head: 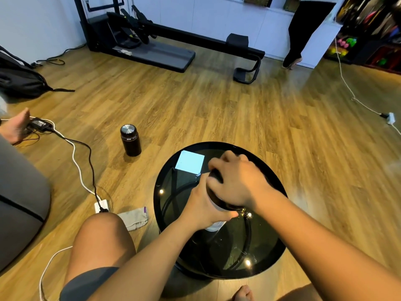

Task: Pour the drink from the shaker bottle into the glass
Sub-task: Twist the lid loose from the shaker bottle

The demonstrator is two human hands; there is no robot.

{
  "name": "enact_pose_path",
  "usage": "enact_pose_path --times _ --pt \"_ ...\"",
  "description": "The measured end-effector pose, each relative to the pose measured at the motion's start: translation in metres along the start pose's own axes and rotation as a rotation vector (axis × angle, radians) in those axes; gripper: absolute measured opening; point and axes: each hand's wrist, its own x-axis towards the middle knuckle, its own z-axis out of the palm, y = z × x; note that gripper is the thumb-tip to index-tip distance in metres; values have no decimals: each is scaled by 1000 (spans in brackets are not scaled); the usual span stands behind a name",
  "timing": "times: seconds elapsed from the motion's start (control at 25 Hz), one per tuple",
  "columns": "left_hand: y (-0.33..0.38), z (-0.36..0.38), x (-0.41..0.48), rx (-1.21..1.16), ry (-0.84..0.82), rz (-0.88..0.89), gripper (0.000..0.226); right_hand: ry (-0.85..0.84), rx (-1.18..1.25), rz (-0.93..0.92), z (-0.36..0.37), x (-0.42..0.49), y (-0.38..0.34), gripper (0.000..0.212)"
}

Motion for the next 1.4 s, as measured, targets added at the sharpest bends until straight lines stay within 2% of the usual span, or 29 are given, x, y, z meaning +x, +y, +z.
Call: enact_pose_path --times 0.12,0.2,0.24,0.32,0.36,0.44,0.6,0.68,0.72,0.76,0.8,0.84,0.88,0.92,1.04,1.12,1.16,1.2,1.24,1.32,1.4 --pt "4 1 -2 -2 -46 -13 94 35 141 -292 1 -6 -5 23" --pt "1 2 -2 -3 -18 20 84 16 394 -361 -11 -7 -1 30" --pt "1 1 -2 2 3 26 87 43 432 -320 -16 -5 4 40" --pt "4 -1 -1 23 31 -15 94 70 201 -136 -20 1 14 58" --pt "5 -2 -1 28 31 -27 94 38 32 -14 -19 2 16 61" --pt "4 -1 -1 25 -5 -5 95 -4 -53 35 -12 -4 8 58" --pt "-5 0 -4 135 -137 68 79 17 55 -398 4 -21 -19 44" --pt "-3 -1 -4 177 -159 80 82 58 307 -447 2 -22 -18 38" --pt "-1 -2 -2 128 -122 67 83 158 395 -385 0 -19 -12 39" --pt "4 -2 -1 71 -66 42 90 254 379 -267 -4 -13 -5 42" --pt "6 -3 0 39 -29 7 98 266 257 -115 -9 -7 3 48" --pt "7 -2 0 40 -10 -17 102 197 119 38 -12 -3 8 52" --pt "5 -2 -1 54 -16 -21 102 104 50 107 -11 -1 8 54" --pt "4 -2 -1 66 -29 -21 98 43 27 93 -8 0 3 52" --pt "-11 4 1 129 -143 -31 72 50 49 -301 4 -14 -26 42" --pt "-11 4 2 163 -188 -21 73 41 282 -415 -1 -23 -28 35" --pt "-9 4 3 138 -140 22 84 135 397 -385 -4 -20 -20 32" --pt "-8 4 3 93 -65 40 93 250 411 -288 -8 -15 -11 33" --pt "-4 2 2 70 -8 23 95 311 320 -148 -13 -10 -2 37" --pt "-4 1 2 41 26 -10 94 163 45 113 -15 0 13 48" --pt "-3 1 1 52 35 5 94 37 -19 92 -9 3 10 50"
